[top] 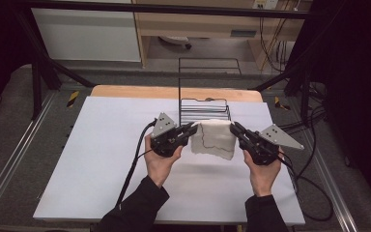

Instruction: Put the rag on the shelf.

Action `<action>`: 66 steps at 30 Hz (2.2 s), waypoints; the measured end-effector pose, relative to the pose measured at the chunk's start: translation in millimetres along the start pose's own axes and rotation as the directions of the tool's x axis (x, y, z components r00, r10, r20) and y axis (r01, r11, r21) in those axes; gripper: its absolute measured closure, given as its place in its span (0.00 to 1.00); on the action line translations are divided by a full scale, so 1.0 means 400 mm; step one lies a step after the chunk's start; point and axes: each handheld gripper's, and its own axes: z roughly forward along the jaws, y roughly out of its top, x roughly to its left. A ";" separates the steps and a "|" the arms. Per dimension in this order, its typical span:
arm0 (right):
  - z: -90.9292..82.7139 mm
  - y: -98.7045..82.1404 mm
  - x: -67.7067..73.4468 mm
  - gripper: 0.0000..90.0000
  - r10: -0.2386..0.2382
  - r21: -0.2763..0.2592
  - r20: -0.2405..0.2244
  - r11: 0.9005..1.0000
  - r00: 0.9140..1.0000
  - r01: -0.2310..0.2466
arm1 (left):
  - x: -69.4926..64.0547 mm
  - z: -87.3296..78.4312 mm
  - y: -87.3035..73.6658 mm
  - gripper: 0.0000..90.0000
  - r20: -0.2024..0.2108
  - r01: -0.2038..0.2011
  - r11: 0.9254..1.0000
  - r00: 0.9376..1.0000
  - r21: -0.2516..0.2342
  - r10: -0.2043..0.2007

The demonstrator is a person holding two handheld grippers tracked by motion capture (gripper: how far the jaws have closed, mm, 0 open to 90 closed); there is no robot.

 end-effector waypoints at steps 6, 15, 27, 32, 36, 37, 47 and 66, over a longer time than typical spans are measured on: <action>0.010 0.024 0.010 0.93 -0.005 -0.027 0.003 1.000 1.000 0.005 | 0.007 -0.012 0.023 0.91 -0.005 -0.006 1.000 1.000 -0.031 0.006; 0.024 0.060 0.018 0.93 -0.018 -0.067 0.008 0.998 1.000 0.018 | 0.020 -0.022 0.058 0.91 -0.009 -0.006 0.998 1.000 -0.068 0.005; 0.038 0.109 0.016 0.93 -0.022 -0.109 0.007 0.994 1.000 0.022 | 0.028 -0.031 0.113 0.91 -0.018 -0.018 0.993 1.000 -0.113 0.016; 0.046 0.131 0.015 0.93 -0.030 -0.119 0.013 0.992 0.999 0.031 | 0.033 -0.030 0.130 0.91 -0.020 -0.021 0.992 1.000 -0.126 0.019; 0.051 0.148 0.013 0.93 -0.034 -0.132 0.011 0.991 0.999 0.035 | 0.036 -0.030 0.150 0.91 -0.026 -0.027 0.990 0.999 -0.141 0.023; 0.052 0.152 0.012 0.93 -0.032 -0.136 0.012 0.990 0.999 0.033 | 0.037 -0.030 0.155 0.91 -0.028 -0.032 0.989 0.999 -0.144 0.028; 0.062 0.203 0.011 0.93 -0.044 -0.167 0.017 0.985 0.999 0.046 | 0.046 -0.029 0.203 0.91 -0.044 -0.047 0.983 0.998 -0.180 0.039; 0.087 0.290 -0.002 0.93 -0.062 -0.208 0.031 0.976 0.998 0.067 | 0.065 -0.017 0.292 0.91 -0.063 -0.076 0.972 0.996 -0.224 0.063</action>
